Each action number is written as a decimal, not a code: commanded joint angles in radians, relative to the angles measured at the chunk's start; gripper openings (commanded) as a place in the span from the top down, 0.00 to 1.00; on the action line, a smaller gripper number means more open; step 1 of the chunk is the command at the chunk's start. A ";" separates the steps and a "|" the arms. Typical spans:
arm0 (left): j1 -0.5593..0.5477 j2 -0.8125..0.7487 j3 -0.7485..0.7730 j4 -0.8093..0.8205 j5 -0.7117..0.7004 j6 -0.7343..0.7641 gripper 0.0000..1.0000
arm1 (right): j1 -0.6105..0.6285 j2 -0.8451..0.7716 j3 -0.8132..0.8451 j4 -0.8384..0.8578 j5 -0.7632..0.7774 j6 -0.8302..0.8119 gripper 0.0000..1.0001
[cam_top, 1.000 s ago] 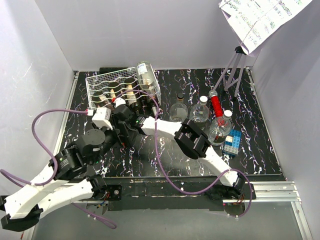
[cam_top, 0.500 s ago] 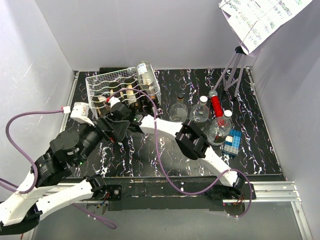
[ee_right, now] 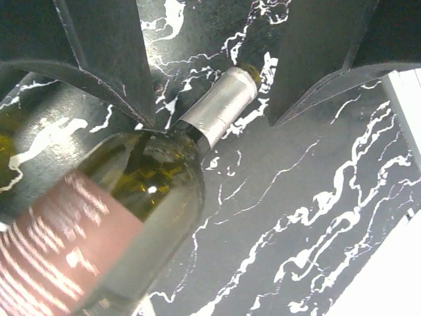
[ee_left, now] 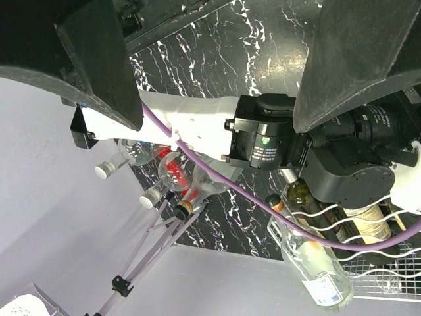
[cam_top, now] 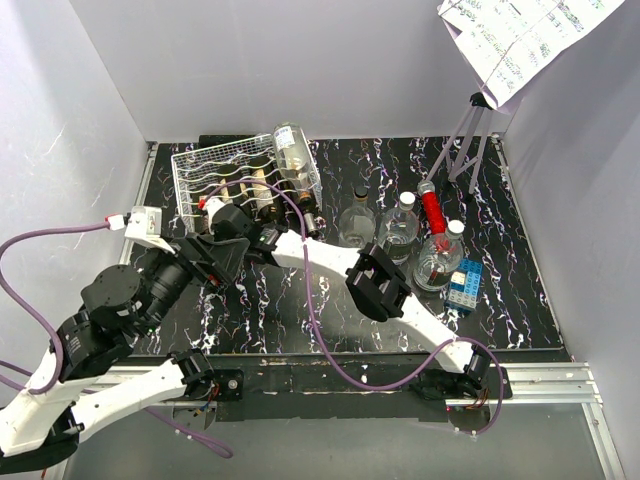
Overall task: Put the wine bottle on the wine rack
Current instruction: Place the wine bottle in the wine rack.
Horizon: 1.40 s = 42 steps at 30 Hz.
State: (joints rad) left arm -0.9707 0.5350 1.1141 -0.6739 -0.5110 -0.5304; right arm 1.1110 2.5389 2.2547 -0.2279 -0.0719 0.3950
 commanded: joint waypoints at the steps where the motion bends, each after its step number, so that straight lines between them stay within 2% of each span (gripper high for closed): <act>1: 0.006 -0.013 0.020 -0.012 -0.027 0.023 0.02 | -0.003 0.003 0.059 0.032 -0.063 -0.008 0.23; 8: 0.006 -0.035 0.015 -0.018 -0.040 0.023 0.02 | -0.008 -0.015 0.028 -0.001 -0.028 0.004 0.27; 17: 0.006 -0.043 0.019 -0.044 -0.044 0.013 0.02 | 0.009 -0.089 -0.073 -0.060 -0.028 0.047 0.26; 28: 0.006 -0.087 0.050 -0.095 -0.066 0.014 0.02 | 0.044 -0.115 -0.151 0.005 -0.023 0.120 0.26; 35: 0.006 -0.096 0.029 -0.122 -0.040 0.023 0.02 | 0.069 -0.206 -0.242 0.025 0.101 0.099 0.29; 38: 0.006 -0.080 0.003 -0.145 -0.026 0.030 0.02 | 0.076 -0.291 -0.369 0.082 0.170 0.097 0.31; 41: 0.006 -0.044 -0.013 -0.223 -0.078 -0.041 0.02 | 0.085 -0.434 -0.542 0.169 0.213 0.102 0.38; 42: 0.006 -0.032 -0.014 -0.233 -0.089 -0.057 0.08 | 0.088 -0.478 -0.597 0.186 0.230 0.102 0.43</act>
State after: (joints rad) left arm -0.9707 0.4416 1.1221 -0.8055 -0.5564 -0.5259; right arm 1.1839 2.2578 1.8015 -0.1749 0.0593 0.4946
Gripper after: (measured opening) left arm 0.981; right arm 0.638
